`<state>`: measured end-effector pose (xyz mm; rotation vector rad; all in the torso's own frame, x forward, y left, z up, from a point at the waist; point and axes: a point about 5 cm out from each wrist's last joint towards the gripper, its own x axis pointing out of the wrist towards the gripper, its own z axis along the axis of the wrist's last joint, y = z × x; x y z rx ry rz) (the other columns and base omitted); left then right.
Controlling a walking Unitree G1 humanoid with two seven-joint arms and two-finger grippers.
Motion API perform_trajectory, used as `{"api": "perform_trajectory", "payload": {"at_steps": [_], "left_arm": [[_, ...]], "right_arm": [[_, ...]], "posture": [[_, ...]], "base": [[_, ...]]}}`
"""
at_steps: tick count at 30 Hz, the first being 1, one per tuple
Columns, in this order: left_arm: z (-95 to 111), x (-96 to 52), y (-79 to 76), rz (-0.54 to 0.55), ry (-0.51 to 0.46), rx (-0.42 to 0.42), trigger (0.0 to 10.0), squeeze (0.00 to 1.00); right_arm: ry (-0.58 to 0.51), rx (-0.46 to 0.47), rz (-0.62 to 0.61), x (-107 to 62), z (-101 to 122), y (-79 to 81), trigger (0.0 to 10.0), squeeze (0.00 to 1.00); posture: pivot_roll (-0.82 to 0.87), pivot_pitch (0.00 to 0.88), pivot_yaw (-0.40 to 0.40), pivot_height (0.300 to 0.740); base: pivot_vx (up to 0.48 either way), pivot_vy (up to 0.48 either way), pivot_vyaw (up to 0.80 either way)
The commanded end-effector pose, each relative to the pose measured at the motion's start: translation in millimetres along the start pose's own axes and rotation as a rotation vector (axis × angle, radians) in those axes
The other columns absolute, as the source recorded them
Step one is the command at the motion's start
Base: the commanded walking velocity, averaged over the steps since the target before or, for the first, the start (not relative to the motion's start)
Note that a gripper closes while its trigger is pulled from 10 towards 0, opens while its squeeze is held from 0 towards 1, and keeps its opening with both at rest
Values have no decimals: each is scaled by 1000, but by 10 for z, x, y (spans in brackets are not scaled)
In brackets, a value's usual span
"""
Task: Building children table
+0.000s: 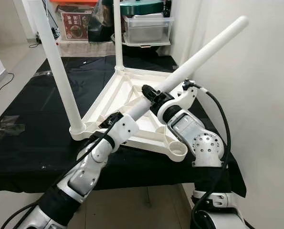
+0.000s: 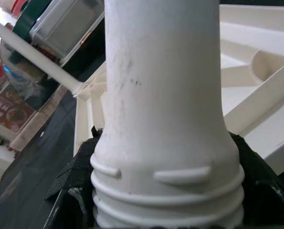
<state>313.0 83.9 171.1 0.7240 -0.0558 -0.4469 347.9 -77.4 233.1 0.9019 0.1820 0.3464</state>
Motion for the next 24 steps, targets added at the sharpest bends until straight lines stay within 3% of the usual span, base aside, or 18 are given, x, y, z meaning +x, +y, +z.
{"api": "perform_trajectory", "payload": {"at_steps": [1, 2, 3, 4, 5, 6, 11, 12, 23, 24], "left_arm": [[52, -10, -152, -63, -29, 34, 10000, 0], [52, -9, -153, -63, -29, 34, 10000, 0], [45, -11, -157, -65, -28, 36, 10000, 0], [39, -13, -160, -67, -28, 38, 10000, 0], [30, -15, -155, -68, -25, 42, 10000, 0], [22, -17, -146, -69, -23, 46, 10000, 0], [15, -21, -105, -64, -22, 57, 10000, 0], [15, -23, -105, -66, -23, 61, 10000, 0], [20, -31, -137, -72, -24, 64, 10000, 0], [21, -32, -139, -72, -24, 63, 10000, 0]], "right_arm": [[19, 120, 105, 106, -201, 450, 0, 0], [19, 121, 105, 106, -199, 452, 0, 0], [14, 119, 113, 104, -182, 473, 10000, 0], [10, 118, 119, 103, -168, 489, 10000, 0], [-2, 103, 125, 97, -152, 503, 10000, 694], [-12, 94, 139, 90, -141, 521, 10000, 1000], [7, 54, 175, 87, -151, 583, 10000, 1000], [10, 51, 181, 96, -142, 598, 10000, 0], [2, 40, 167, 155, -115, 586, 10000, 0], [4, 50, 160, 156, -133, 575, 0, 0]], "posture": [[17, 0, -70, 740], [17, 0, -70, 740], [19, 0, -70, 740], [19, 0, -70, 740], [21, 0, -70, 740], [21, 0, -70, 740], [22, 0, -69, 740], [21, 0, -67, 740], [28, 0, -75, 740], [31, 0, -77, 740]], "base": [[0, 0, 0], [0, 0, 0], [0, 0, 0], [0, 0, 0], [0, 0, 0], [0, 0, 0], [0, 0, 0], [0, 0, 0], [0, 0, 0], [0, 0, 0]]}}
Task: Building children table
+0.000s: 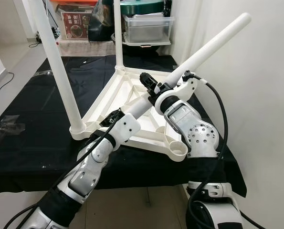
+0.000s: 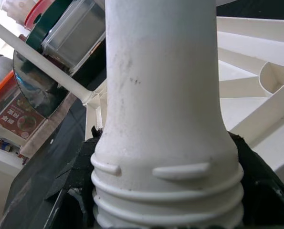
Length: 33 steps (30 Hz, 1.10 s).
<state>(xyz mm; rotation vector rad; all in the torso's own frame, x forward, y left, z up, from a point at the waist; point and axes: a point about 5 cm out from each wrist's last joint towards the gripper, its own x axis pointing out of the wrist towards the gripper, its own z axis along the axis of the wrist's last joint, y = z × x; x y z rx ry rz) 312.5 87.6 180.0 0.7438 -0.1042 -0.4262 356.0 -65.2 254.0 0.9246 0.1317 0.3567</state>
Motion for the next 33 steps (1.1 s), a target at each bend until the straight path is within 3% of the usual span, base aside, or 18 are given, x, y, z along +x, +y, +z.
{"api": "perform_trajectory", "payload": {"at_steps": [1, 12, 13, 14, 20, 25, 26, 30, 31, 33], "left_arm": [[-26, -16, -222, -107, 7, 32, 10000, 0], [-76, -41, -176, -94, 21, 50, 10000, 35], [-83, -43, -172, -92, 23, 50, 10000, 204], [-94, -55, -179, -103, 23, 23, 10000, 1000], [-113, -90, -196, -132, 24, -22, 10000, 1000], [-119, -210, -95, -122, 23, -32, 10000, 1000], [-96, -240, -47, -101, 14, -38, 10000, 1000], [-48, -281, 41, -53, -2, -44, 10000, 1000], [12, -335, 141, 2, -11, -53, 10000, 1000], [12, -335, 141, 2, -11, -53, 10000, 1000]], "right_arm": [[51, 53, 123, 37, -229, 350, 0, 0], [61, 43, 101, 41, -274, 307, 0, 0], [56, 42, 101, 44, -265, 303, 0, 0], [47, 40, 104, 52, -243, 302, 0, 0], [34, 31, 119, 64, -197, 314, 0, 0], [-50, -88, 163, 106, 58, 296, 0, 0], [-90, -148, 159, 117, 147, 271, 0, 0], [-130, -204, 149, 132, 267, 228, 0, 0], [-192, -285, 132, 137, 395, 188, 0, 0], [-192, -285, 132, 137, 395, 188, 0, 0]], "posture": [[31, 0, -77, 740], [29, 0, -76, 740], [30, 0, -78, 740], [30, 0, -78, 740], [32, 0, -78, 740], [40, 0, -79, 740], [42, 0, -81, 740], [52, 0, -87, 740], [55, 0, -88, 740], [55, 0, -88, 740]], "base": [[0, 0, 0], [0, 0, 0], [0, 0, 0], [0, 0, 0], [0, 0, 0], [0, 0, 0], [0, 0, 0], [0, 0, 0], [0, 0, 0], [0, 0, 0]]}}
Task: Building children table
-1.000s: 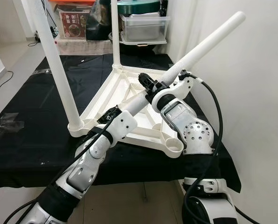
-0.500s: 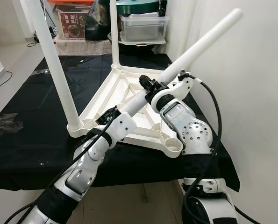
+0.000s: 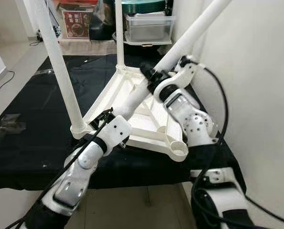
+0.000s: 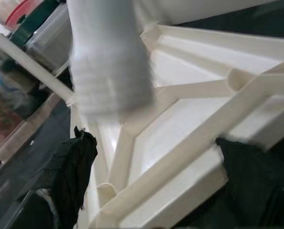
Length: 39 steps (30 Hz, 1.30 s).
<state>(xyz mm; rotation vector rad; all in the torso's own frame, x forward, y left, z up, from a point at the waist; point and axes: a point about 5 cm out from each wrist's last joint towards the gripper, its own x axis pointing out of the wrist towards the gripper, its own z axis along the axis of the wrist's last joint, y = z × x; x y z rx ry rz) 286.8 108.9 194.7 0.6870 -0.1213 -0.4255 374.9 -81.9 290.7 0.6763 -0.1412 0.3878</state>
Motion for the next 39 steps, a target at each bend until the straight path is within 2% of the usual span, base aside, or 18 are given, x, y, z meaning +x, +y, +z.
{"api": "perform_trajectory", "payload": {"at_steps": [1, 4, 5, 7, 8, 9, 11, 12, 13, 14, 17, 18, 25, 27, 34, 39], "left_arm": [[-16, -27, 30, 25, 22, 8, 10000, 1000], [-68, -77, 34, 49, 49, 21, 10000, 1000], [-144, -133, -5, 50, 81, -3, 10000, 59], [-194, -173, -36, 47, 102, -24, 10000, 59], [-249, -222, -95, 34, 132, -80, 10000, 0], [-249, -222, -95, 34, 132, -80, 10000, 0], [-322, -276, -160, 54, 186, -212, 10000, 0], [-322, -276, -160, 54, 186, -212, 10000, 0], [-348, -297, -179, 63, 207, -280, 10000, 0], [-348, -297, -179, 63, 207, -280, 10000, 0], [-392, -327, -162, 100, 238, -418, 10000, 0], [-407, -336, -154, 106, 245, -440, 10000, 0], [-394, -369, -158, 106, 225, -510, 10000, 0], [-330, -386, -182, 48, 167, -549, 10000, 0], [-289, -429, -226, -23, 129, -573, 10000, 0], [-290, -457, -209, -65, 102, -585, 10000, 0]], "right_arm": [[-31, -32, 7, 15, 50, 4, 0, 0], [-59, -79, 5, 27, 117, -29, 0, 0], [-78, -102, 7, 45, 185, -52, 0, 0], [-91, -116, 9, 57, 231, -66, 0, 0], [-106, -124, 20, 69, 286, -69, 0, 0], [-106, -124, 20, 69, 286, -69, 0, 0], [-121, -142, 53, 77, 346, -51, 0, 0], [-121, -142, 53, 77, 346, -51, 0, 0], [-124, -160, 78, 79, 355, -40, 0, 0], [-124, -160, 78, 79, 355, -40, 0, 0], [-114, -200, 125, 76, 334, -29, 0, 0], [-110, -208, 133, 73, 325, -26, 0, 0], [-102, -238, 213, 65, 295, 30, 0, 0], [-94, -252, 283, 44, 270, 92, 0, 0], [-61, -283, 394, -11, 197, 145, 0, 0], [-22, -339, 455, -72, 168, 91, 0, 0]], "posture": [[59, 0, -88, 740], [64, 0, -87, 740], [62, 0, -84, 740], [62, 0, -84, 740], [61, 0, -84, 740], [61, 0, -84, 740], [62, 0, -84, 740], [62, 0, -84, 740], [62, 0, -84, 740], [62, 0, -84, 740], [63, 0, -86, 740], [63, 0, -86, 740], [68, 0, -90, 740], [68, 0, -90, 740], [58, 0, -76, 740], [51, 0, -72, 740]], "base": [[0, 0, 0], [0, 0, 0], [0, 0, 0], [0, 0, 0], [0, 0, 0], [0, 0, 0], [0, 0, 0], [0, 0, 0], [0, 0, 0], [0, 0, 0], [0, 0, 0], [0, 0, 0], [0, 0, 0], [0, 0, 0], [0, 0, 0], [0, 0, 0]]}}
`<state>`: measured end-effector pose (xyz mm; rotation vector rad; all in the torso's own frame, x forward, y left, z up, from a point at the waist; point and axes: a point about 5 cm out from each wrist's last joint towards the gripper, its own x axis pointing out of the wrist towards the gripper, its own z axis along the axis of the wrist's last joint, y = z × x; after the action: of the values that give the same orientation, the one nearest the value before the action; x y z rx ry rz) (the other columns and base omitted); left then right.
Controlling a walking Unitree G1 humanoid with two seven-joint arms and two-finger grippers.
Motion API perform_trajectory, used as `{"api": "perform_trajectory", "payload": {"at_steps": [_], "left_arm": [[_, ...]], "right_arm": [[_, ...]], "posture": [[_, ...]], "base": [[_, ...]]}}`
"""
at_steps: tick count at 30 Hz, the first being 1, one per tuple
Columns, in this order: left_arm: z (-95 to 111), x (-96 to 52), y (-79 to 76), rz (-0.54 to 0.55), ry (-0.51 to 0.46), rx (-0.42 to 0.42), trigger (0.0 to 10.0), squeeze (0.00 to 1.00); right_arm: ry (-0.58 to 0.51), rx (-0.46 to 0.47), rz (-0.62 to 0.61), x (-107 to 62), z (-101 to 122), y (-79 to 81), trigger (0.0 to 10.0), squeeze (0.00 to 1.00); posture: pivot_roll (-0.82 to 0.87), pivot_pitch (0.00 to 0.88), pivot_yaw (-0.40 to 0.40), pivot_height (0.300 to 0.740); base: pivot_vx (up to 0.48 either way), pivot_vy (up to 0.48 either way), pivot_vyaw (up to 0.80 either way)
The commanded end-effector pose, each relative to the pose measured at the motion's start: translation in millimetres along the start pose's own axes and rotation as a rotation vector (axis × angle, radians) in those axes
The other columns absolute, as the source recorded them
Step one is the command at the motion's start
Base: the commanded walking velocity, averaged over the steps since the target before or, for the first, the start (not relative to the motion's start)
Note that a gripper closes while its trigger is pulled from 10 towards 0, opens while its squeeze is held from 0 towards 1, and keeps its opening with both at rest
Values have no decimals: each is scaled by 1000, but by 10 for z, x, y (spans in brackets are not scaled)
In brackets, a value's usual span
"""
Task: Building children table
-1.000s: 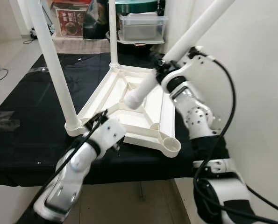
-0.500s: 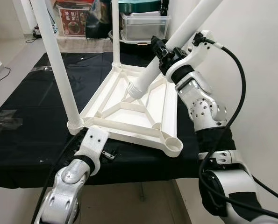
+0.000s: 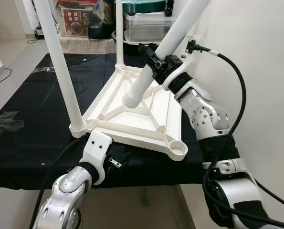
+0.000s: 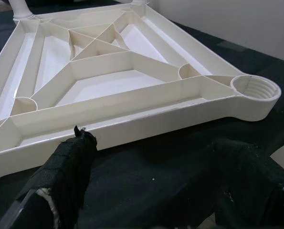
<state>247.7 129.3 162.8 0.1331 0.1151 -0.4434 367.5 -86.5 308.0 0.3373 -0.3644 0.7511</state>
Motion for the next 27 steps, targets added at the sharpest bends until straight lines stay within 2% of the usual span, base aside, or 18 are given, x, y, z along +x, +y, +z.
{"api": "perform_trajectory", "payload": {"at_steps": [1, 5, 6, 8, 14, 15, 17, 18, 22, 27], "left_arm": [[-28, -23, -1, -16, 6, 2, 10000, 0], [-31, -25, 34, -10, -2, 8, 10000, 0], [2, -20, 39, -11, -30, -18, 10000, 0], [25, -20, 20, -28, -50, -7, 10000, 0], [27, -21, 11, -46, -49, 7, 10000, 0], [39, -25, 10, -70, -54, 25, 10000, 0], [82, 2, 62, -104, -64, 75, 10000, 0], [82, 2, 62, -104, -64, 75, 10000, 0], [165, 49, 132, -130, -82, 118, 10000, 0], [204, 63, 164, -127, -90, 128, 10000, 0]], "right_arm": [[3, -25, 27, -33, 7, 7, 0, 0], [29, -57, 67, -104, -22, -6, 0, 0], [34, -55, 83, -124, -45, 19, 0, 0], [37, -45, 107, -132, -67, 65, 0, 0], [41, -19, 152, -128, -83, 129, 0, 0], [50, 4, 192, -118, -98, 190, 0, 0], [71, 63, 311, -98, -146, 423, 0, 0], [71, 63, 311, -98, -146, 423, 0, 0], [106, 85, 484, -153, -214, 707, 0, 0], [125, 75, 523, -188, -236, 751, 0, 0]], "posture": [[51, 0, -72, 740], [47, 0, -71, 740], [47, 0, -71, 740], [49, 0, -70, 740], [51, 0, -70, 740], [48, 0, -69, 740], [46, 0, -67, 740], [46, 0, -67, 740], [46, 0, -67, 740], [40, 0, -67, 740]], "base": [[0, 0, 0], [0, 0, 0], [0, 0, 0], [0, 0, 0], [0, 0, 0], [0, 0, 0], [0, 0, 0], [0, 0, 0], [0, 0, 0], [0, 0, 0]]}}
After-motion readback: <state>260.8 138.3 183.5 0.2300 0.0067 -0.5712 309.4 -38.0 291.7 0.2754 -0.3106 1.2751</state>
